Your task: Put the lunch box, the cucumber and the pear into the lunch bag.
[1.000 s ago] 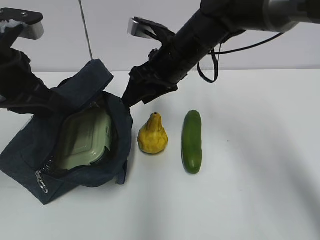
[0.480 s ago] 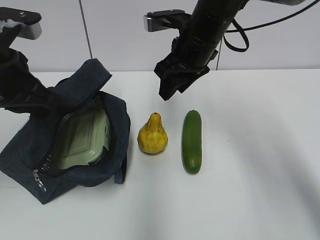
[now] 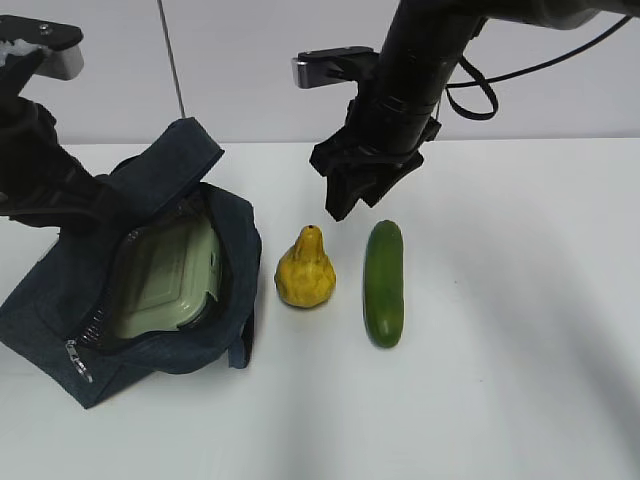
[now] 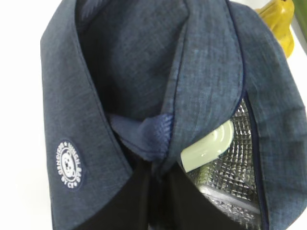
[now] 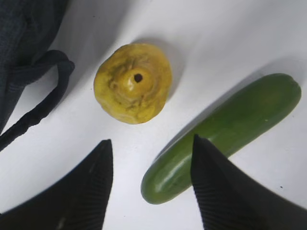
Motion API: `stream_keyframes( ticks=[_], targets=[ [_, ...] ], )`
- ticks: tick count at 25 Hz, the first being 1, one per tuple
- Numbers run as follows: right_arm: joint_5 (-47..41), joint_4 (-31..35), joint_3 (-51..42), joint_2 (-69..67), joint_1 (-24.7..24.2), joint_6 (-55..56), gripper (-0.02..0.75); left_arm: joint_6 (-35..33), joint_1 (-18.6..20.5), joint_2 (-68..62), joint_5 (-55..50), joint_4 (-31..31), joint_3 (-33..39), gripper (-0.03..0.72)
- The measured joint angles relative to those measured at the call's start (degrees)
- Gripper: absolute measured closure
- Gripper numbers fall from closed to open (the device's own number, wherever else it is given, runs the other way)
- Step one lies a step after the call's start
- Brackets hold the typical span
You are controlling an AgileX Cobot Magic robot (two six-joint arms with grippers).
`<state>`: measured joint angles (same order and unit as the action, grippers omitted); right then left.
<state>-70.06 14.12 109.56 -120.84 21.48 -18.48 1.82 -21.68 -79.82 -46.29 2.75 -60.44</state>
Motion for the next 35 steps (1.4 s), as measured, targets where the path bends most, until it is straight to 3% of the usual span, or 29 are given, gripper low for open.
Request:
stream_keyframes(
  ticks=[5,9,13,20,26,35],
  targets=[
    [-0.1,-0.7,0.0,-0.4,0.3,1.1,0.324,0.0,0.0,0.0,-0.2,-0.3,0.0,0.687],
    [-0.1,-6.9,0.0,-0.7,0.3,8.3,0.325,0.0,0.0,0.0,-0.2,-0.4,0.0,0.687],
    [-0.1,-7.7,0.0,-0.8,0.3,12.9,0.321,0.0,0.0,0.0,-0.3,-0.5,0.0,0.687],
    [-0.1,-8.1,0.1,-5.2,0.3,22.7,0.172,0.0,0.0,0.0,-0.4,-0.6,0.0,0.687],
    [-0.1,-11.9,0.1,-7.1,0.3,29.5,0.155,0.0,0.0,0.0,-0.4,-0.6,0.0,0.687],
    [0.0,-11.1,0.1,-11.2,0.3,32.2,0.155,0.0,0.0,0.0,-0.4,-0.7,0.0,0.687]
  ],
)
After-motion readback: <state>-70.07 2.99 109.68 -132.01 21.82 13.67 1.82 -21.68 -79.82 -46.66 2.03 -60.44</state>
